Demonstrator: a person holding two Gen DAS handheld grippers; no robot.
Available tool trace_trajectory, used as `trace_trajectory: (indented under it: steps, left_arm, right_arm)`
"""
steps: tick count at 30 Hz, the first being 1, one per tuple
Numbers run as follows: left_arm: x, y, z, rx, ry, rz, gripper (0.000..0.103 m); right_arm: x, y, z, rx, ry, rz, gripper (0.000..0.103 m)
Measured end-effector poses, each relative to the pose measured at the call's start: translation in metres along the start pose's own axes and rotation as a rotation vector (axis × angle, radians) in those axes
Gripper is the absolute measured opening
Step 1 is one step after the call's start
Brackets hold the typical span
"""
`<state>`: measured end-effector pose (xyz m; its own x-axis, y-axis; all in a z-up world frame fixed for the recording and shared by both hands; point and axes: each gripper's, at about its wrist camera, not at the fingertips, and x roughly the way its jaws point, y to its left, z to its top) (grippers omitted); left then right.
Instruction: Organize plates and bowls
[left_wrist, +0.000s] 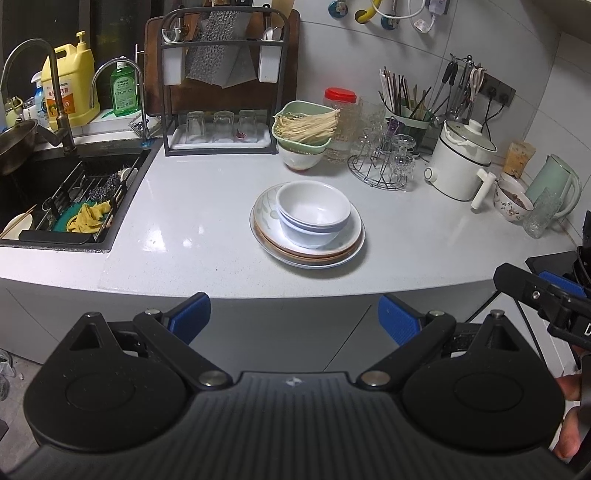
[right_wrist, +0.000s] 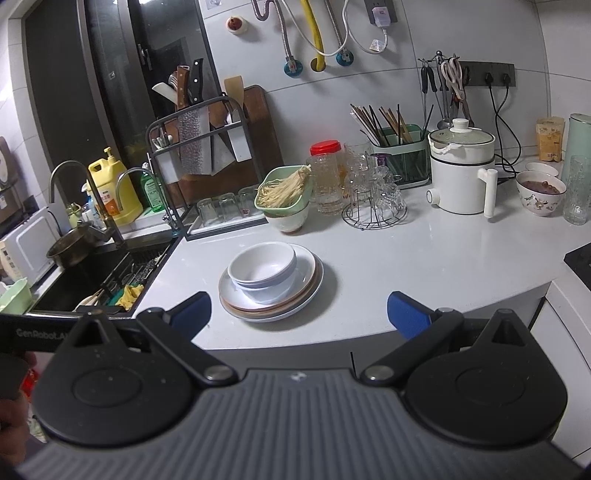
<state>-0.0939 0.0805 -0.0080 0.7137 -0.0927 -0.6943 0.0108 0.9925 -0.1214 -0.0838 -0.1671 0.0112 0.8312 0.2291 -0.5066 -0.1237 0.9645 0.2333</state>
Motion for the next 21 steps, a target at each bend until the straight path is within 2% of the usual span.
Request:
trace_trajectory:
  steps: [21]
  left_arm:
    - [-0.022,-0.003,-0.021,-0.037,0.003,0.068,0.099]
  right_arm:
    - [0.002,-0.002,0.0,-0.023,0.035,0.073,0.103]
